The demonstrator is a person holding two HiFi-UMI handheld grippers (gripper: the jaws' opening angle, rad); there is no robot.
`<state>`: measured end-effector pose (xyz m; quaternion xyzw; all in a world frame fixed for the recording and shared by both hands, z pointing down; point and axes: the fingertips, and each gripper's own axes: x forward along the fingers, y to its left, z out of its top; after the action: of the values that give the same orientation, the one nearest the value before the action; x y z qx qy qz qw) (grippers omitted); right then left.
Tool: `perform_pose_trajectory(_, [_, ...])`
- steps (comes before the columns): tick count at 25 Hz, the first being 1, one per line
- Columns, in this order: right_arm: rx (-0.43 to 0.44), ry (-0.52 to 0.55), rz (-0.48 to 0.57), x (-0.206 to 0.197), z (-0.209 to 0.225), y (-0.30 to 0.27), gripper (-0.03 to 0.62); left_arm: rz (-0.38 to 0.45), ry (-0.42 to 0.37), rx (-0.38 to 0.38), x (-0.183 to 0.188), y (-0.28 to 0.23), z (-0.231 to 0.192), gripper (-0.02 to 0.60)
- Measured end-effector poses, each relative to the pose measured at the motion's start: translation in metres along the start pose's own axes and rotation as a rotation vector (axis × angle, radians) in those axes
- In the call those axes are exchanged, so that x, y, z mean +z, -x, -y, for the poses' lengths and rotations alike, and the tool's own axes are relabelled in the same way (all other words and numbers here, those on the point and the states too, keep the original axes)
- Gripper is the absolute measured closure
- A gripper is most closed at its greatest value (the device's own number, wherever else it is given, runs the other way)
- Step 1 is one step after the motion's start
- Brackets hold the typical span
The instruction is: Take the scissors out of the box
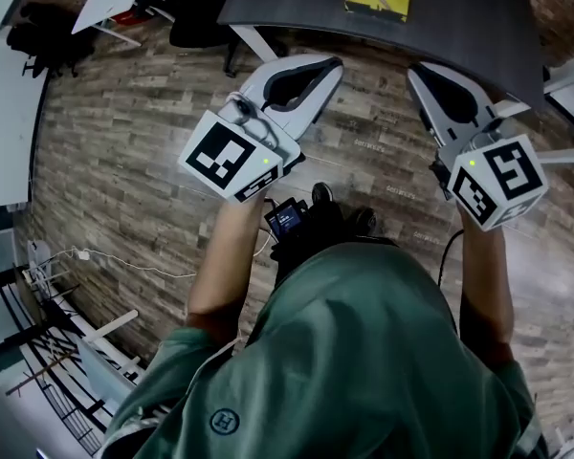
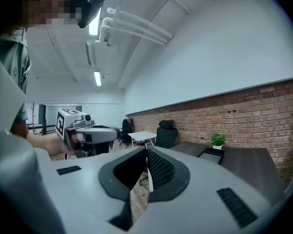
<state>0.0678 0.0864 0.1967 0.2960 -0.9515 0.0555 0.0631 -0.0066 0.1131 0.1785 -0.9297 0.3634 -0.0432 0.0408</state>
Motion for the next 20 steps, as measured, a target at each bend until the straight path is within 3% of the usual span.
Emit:
perform_pose_trajectory(9, [-0.113, -0.009, -0.036, 0.001, 0.044, -0.023, 0.586, 0.032, 0.032, -0.08, -0.01, -0.034, -0.051, 0.598])
perform_pose_trajectory(20, [-0.202, -0.032, -0.054, 0.013, 0.089, -0.089, 0.586, 0.041, 0.059, -0.178, -0.019, -0.07, -0.128, 0.598])
